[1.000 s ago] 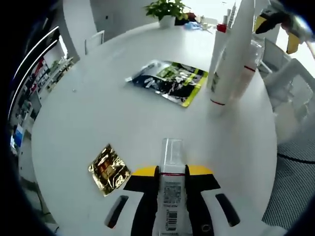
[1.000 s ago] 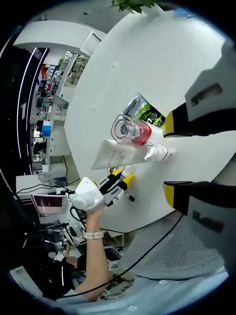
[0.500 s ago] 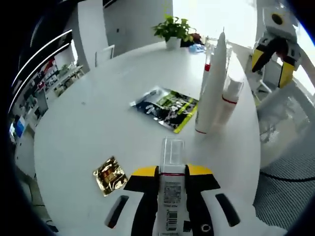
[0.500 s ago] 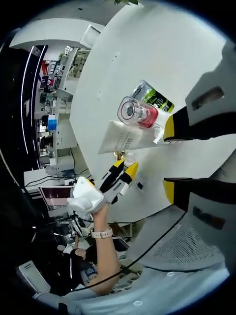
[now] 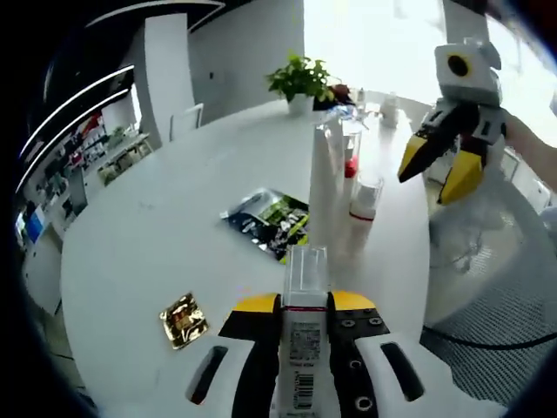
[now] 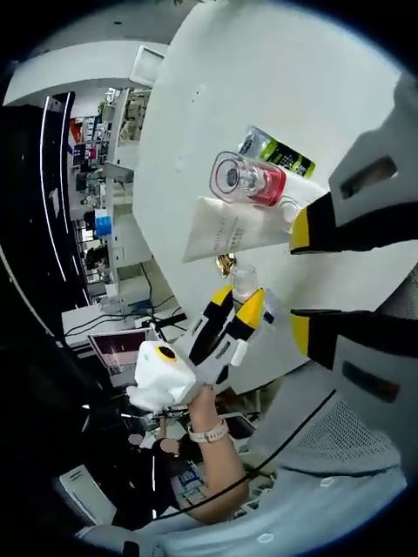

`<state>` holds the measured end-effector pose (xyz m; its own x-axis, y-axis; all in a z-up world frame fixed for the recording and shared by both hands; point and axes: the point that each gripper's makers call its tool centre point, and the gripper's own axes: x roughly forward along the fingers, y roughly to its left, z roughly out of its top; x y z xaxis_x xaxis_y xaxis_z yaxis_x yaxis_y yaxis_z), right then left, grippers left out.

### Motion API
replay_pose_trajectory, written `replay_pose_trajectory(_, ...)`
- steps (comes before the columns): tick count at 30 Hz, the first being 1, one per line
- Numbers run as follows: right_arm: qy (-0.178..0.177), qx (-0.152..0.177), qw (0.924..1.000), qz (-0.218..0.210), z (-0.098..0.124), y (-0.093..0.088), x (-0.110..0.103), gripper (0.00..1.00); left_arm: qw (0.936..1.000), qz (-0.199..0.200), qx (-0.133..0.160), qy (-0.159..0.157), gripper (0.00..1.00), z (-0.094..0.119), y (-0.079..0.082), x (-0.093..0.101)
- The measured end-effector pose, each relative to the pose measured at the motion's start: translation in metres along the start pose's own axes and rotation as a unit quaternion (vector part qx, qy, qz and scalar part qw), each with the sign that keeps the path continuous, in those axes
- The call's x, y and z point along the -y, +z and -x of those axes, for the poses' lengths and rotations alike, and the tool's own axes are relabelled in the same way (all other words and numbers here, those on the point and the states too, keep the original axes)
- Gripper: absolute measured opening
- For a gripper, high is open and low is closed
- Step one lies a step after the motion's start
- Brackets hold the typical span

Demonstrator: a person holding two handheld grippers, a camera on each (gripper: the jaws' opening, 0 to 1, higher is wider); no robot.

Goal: Arrange the skincare products in the storage area until every visible bottle or jar stands upright without overlapping.

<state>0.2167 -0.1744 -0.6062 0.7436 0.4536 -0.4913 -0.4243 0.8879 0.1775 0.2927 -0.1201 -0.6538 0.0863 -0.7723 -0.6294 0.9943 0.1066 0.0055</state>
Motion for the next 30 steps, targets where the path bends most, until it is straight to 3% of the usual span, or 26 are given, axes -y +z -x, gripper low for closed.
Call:
replay_pose_trajectory(4, 0.005, 0.038, 0.9991, -0.015, -0.003, 0.007, -0.004, 0.26, 0.9997, 0.006, 0.023, -0.011, 0.17, 0.008, 0.007, 0.010)
replay_pose_trajectory(16, 0.010, 0.081, 0.9933, -0.082, -0.020, 0.004, -0.014, 0.26, 0.9975, 0.017, 0.055, -0.042, 0.17, 0.012, 0.012, 0.034)
replay_pose_trajectory(21, 0.012, 0.107, 0.9880, -0.112, -0.026, 0.005, -0.014, 0.26, 0.9971, 0.022, 0.058, -0.043, 0.17, 0.013, 0.011, 0.037)
replay_pose_trajectory(30, 0.025, 0.167, 0.9776, -0.125, -0.031, 0.013, -0.016, 0.27, 0.9956, 0.024, 0.076, -0.050, 0.17, 0.018, 0.016, 0.046)
